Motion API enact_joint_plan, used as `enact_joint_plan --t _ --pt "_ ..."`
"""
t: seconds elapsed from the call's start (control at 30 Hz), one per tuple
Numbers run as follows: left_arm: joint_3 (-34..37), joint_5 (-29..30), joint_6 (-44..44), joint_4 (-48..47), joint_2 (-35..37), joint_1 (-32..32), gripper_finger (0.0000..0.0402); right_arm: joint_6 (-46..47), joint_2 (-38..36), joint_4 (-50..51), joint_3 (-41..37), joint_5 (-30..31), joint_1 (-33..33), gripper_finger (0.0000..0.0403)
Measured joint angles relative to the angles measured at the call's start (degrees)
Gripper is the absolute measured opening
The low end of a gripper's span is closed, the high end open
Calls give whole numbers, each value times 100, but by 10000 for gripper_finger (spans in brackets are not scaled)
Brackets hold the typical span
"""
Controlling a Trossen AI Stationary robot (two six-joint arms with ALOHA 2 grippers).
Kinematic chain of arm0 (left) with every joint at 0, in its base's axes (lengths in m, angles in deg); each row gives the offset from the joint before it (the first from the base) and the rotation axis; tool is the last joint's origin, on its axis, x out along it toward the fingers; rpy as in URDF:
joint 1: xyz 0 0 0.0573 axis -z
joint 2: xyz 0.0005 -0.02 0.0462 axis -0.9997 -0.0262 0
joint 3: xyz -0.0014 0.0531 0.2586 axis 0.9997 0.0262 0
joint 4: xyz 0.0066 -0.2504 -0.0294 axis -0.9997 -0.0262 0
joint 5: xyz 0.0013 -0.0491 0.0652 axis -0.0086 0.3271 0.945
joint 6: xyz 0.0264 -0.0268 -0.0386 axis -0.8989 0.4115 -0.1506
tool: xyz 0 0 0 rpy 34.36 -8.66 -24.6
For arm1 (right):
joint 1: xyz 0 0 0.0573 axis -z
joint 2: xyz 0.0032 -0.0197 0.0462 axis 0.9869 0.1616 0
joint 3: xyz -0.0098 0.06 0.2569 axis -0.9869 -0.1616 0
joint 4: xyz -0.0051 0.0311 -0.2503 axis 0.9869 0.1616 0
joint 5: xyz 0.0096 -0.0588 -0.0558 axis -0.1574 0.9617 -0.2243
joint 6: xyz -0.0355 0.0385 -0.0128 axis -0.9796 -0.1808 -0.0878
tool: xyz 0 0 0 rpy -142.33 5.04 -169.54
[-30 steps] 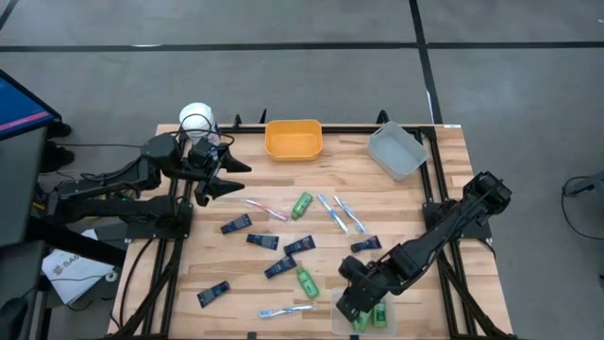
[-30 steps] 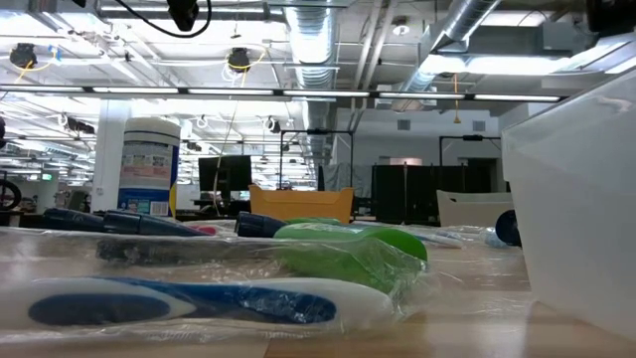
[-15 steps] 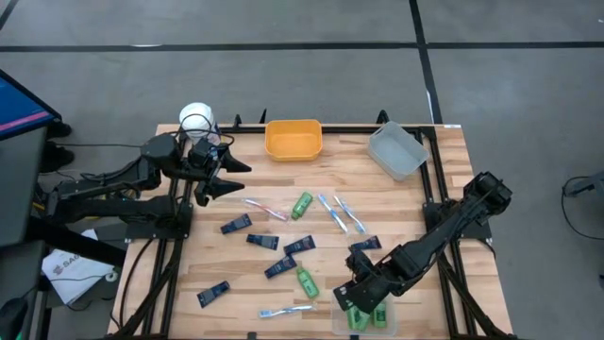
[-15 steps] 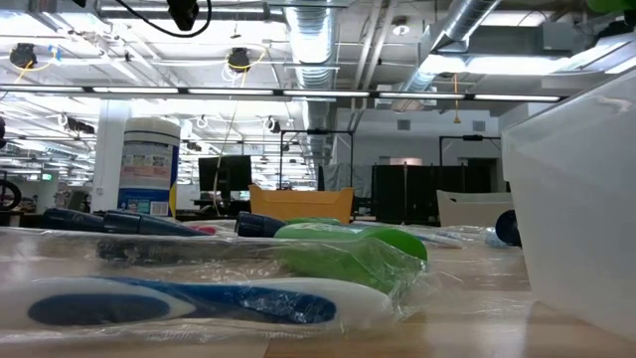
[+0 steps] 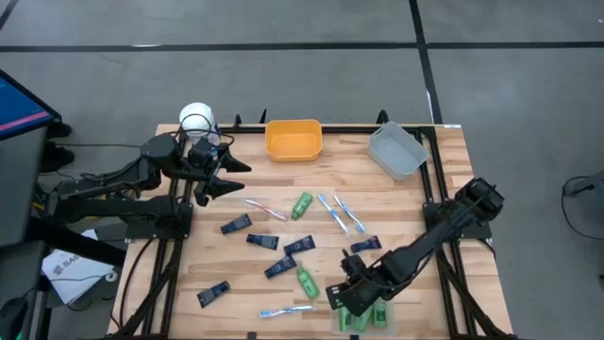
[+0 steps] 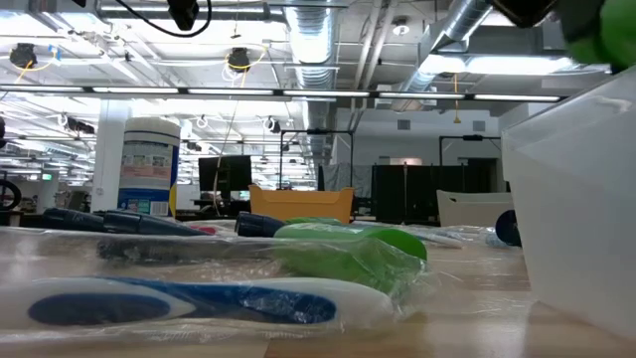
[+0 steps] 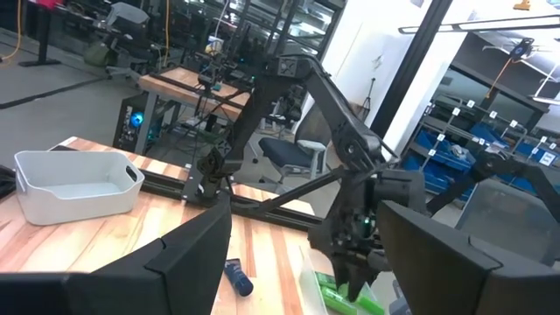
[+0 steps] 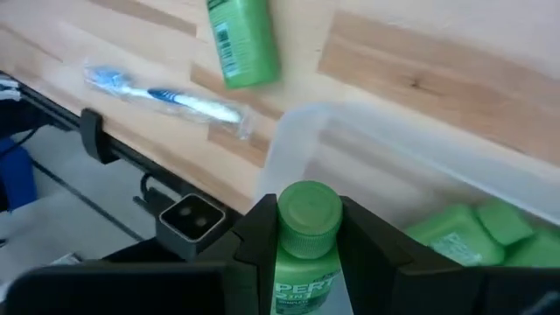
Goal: Pick & Place Travel size toiletries
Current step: Put the green shampoo into the transparent bin
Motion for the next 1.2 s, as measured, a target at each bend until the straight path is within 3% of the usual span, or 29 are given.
enact_joint_plan --t 0.4,0.83,1.1,1.2 --pt "2 2 -28 90 0 -1 281 -64 46 297 -2 -13 140 96" --pt "2 4 -191 86 -2 -1 281 47 44 469 -2 -214 180 210" --pt "-2 34 -456 -524 -351 -1 281 -1432 -435 685 0 -168 675 201" --pt "0 377 -499 -814 -744 1 281 -2010 -690 890 0 -157 988 190"
